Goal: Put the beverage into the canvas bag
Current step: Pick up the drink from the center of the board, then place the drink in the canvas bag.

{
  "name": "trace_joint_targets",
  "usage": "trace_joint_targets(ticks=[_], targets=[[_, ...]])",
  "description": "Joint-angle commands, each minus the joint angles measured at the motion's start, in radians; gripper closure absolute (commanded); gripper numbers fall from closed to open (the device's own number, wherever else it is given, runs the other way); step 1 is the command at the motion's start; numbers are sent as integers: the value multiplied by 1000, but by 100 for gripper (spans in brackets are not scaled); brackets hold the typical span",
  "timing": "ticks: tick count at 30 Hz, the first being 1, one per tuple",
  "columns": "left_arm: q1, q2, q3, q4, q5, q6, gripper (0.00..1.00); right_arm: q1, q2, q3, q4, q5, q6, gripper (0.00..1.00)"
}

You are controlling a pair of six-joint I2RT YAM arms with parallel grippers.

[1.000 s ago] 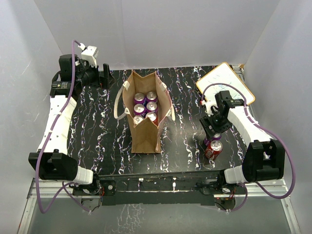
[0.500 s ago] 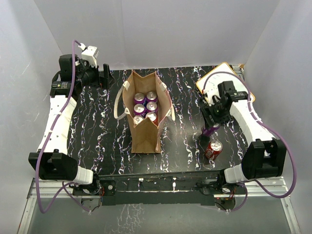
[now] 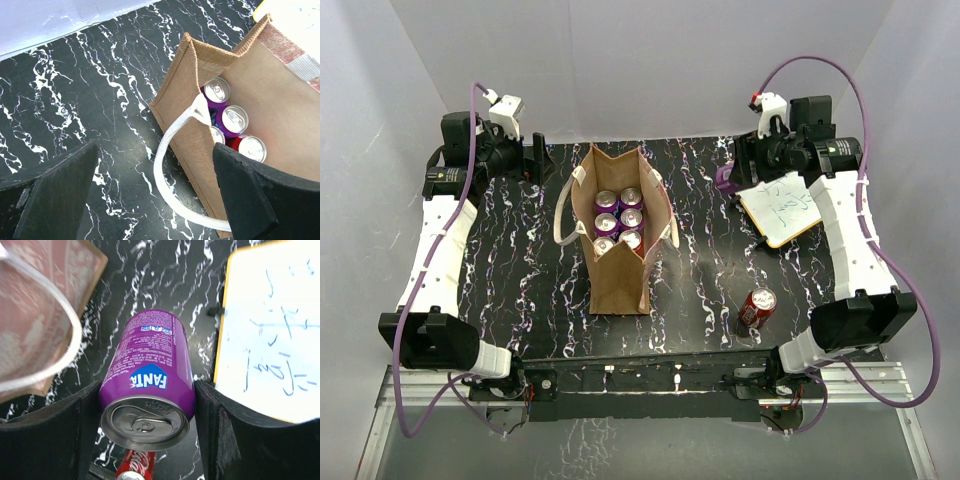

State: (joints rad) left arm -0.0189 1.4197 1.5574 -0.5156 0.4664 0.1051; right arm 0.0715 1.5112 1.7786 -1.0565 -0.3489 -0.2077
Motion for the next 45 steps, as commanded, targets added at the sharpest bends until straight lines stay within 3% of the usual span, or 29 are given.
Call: trace_joint_targets(ticks=[1, 9, 13, 19, 24, 30, 36, 45], targets=[[6, 0, -2, -4, 68, 7, 5, 65, 1, 156, 179, -96, 82, 92], [6, -6, -30, -1, 89, 16, 6, 288, 25, 218, 294, -125, 65, 92], [6, -16, -35, -8, 87, 29, 6, 424, 74, 255, 276, -132, 20, 92], [7, -43, -50, -14, 79, 43, 6, 520, 179, 320, 194, -181, -18, 92], [6, -66, -66, -21, 74, 55, 6, 542, 290, 417, 53, -230, -70, 92], [7, -96, -82, -26, 69, 69, 6, 544, 328, 406, -61, -284, -228, 92], [7, -116, -99, -30, 68, 76, 6, 545, 364, 378, -130, -370, -343, 92], [7, -126, -115, -28, 66, 83, 6, 556, 420, 378, -166, -423, -381, 92]])
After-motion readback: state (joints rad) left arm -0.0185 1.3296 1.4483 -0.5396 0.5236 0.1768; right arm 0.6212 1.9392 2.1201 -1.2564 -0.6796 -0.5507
